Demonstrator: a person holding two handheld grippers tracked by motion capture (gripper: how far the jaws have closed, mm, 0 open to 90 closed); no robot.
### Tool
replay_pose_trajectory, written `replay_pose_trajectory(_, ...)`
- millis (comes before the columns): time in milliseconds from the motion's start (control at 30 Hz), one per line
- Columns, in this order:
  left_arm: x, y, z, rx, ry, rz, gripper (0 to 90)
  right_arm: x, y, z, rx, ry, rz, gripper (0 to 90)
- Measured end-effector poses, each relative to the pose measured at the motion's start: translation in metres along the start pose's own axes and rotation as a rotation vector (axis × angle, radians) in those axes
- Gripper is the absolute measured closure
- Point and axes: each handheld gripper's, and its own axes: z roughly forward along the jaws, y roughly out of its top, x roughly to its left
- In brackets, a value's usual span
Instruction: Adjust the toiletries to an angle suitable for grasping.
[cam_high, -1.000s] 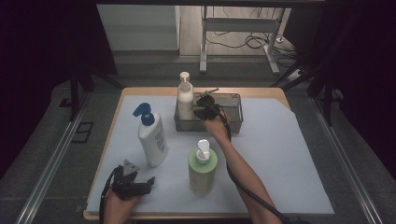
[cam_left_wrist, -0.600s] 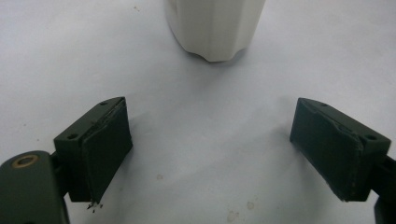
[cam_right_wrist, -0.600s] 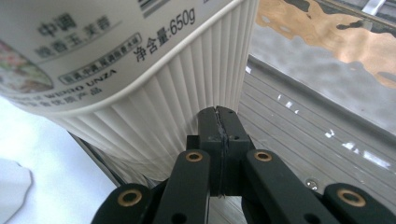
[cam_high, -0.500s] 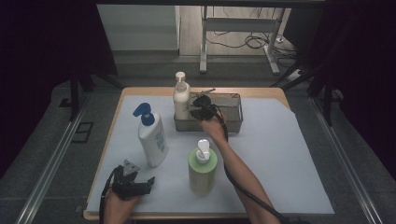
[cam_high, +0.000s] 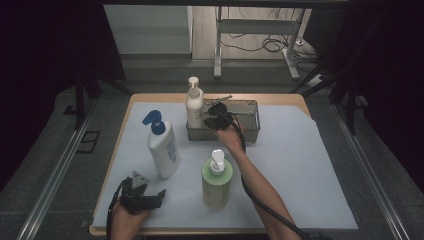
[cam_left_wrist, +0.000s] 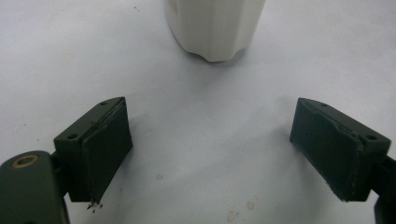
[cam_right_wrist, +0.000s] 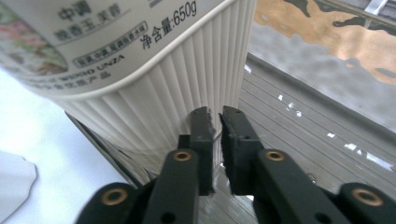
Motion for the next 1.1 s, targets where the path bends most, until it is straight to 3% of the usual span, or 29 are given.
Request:
replay_pose_trajectory(167,0.0,0.0,0.0,0.0,0.0,0.0,12.1,-0.004,-0.003,-0.008,-0.011,-0.03,-0.015,68.9)
replay_pose_trajectory(500,0.0,0.0,0.0,-0.001,0.0,0.0,12.1,-0.014,-0.01,-0.03,-0.047,-0.01,-0.017,44.1)
replay_pose_trajectory(900,0.0,0.0,0.0,-0.001,0.0,0.0,12.1,-0.008,-0.018,-0.052,-0.063,0.031,-0.092,34.0)
replay_pose_trajectory(1100,0.0,0.0,0.0,-0.001,0.0,0.001,12.1,-0.006,-0.023,-0.065,-0.072,0.03,-0.126,29.2)
